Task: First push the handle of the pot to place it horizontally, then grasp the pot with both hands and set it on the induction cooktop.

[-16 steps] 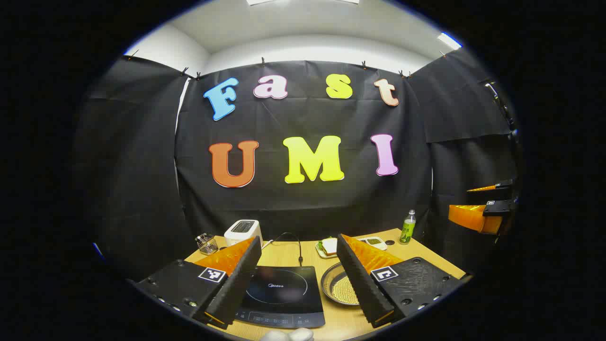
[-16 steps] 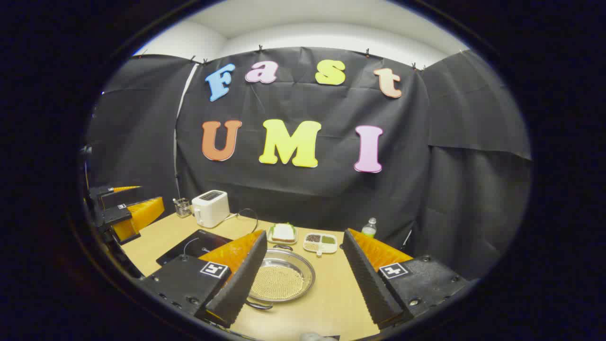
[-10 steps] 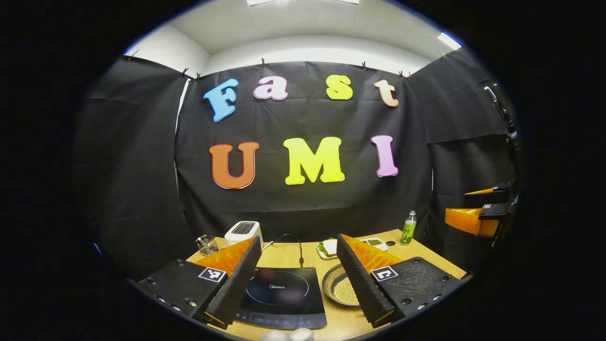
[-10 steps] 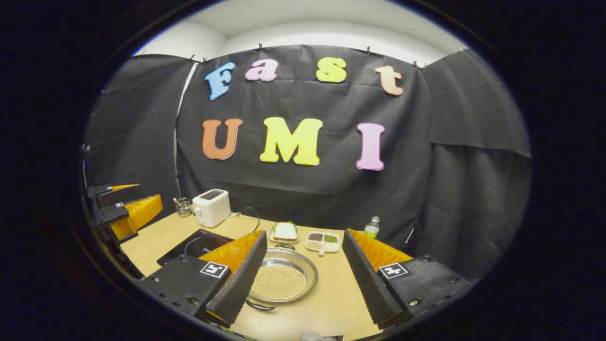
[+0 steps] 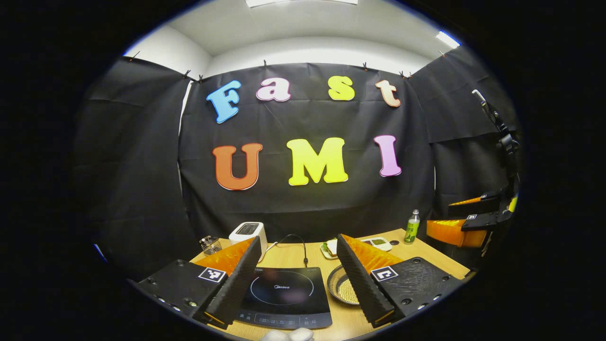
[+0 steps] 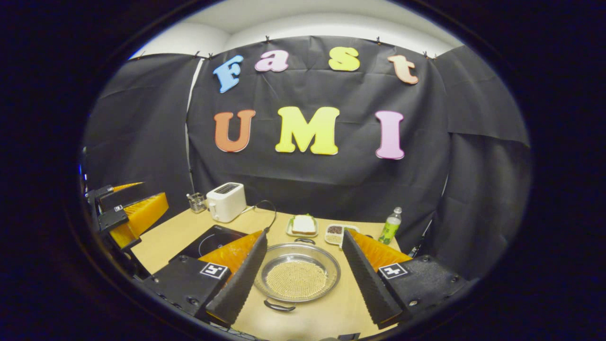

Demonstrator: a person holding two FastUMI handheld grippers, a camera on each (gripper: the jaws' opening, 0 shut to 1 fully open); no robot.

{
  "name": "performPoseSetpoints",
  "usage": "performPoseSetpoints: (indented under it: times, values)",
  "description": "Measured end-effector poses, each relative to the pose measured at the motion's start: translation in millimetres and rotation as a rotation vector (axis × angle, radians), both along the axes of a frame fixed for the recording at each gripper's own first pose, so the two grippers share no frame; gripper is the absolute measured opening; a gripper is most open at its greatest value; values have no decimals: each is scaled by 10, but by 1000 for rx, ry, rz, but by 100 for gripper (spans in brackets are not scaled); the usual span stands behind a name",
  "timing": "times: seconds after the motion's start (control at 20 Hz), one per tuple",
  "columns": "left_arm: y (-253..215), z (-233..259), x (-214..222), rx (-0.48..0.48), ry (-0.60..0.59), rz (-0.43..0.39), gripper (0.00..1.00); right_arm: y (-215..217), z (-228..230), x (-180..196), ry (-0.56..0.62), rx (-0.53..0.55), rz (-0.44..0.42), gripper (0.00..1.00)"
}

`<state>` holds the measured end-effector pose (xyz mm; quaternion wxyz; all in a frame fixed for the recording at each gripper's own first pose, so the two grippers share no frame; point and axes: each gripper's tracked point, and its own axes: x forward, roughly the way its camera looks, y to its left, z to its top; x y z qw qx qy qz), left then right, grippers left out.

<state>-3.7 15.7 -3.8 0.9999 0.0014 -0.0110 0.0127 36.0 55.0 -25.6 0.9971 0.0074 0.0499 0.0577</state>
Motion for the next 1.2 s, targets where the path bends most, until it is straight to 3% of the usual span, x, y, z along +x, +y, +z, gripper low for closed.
performPoseSetpoints:
  times: [0.1, 0.25, 0.4, 0.45, 0.5, 0.55, 0.8, 1.0, 1.05, 1.2]
  values:
    - [13, -43, 5, -9, 12, 4, 95, 118, -81, 77, 28, -8, 26, 98]
    - [100, -100, -17, -1, 21, 18, 95, 363, -296, 163, 101, 8, 78, 87]
    - [193, -183, -55, -5, 33, 39, 95, 628, -612, 239, 191, 17, 144, 65]
    - [205, -214, -62, -10, 41, 42, 95, 700, -710, 268, 224, 15, 159, 64]
    - [222, -241, -55, -14, 49, 43, 100, 754, -816, 284, 250, 11, 167, 54]
    - [237, -266, -54, -16, 57, 46, 95, 796, -924, 319, 275, 0, 171, 51]
    - [334, -358, -105, -11, 77, 67, 96, 994, -1520, 387, 426, -11, 193, 16]
    - [436, -469, -161, -17, 102, 96, 96, 1049, -2000, 367, 568, -6, 199, 2]
    - [458, -498, -161, -20, 112, 100, 96, 1057, -2100, 375, 593, -5, 197, 5]
    - [489, -553, -179, -28, 128, 114, 96, 1081, -2378, 353, 659, 0, 198, 1]
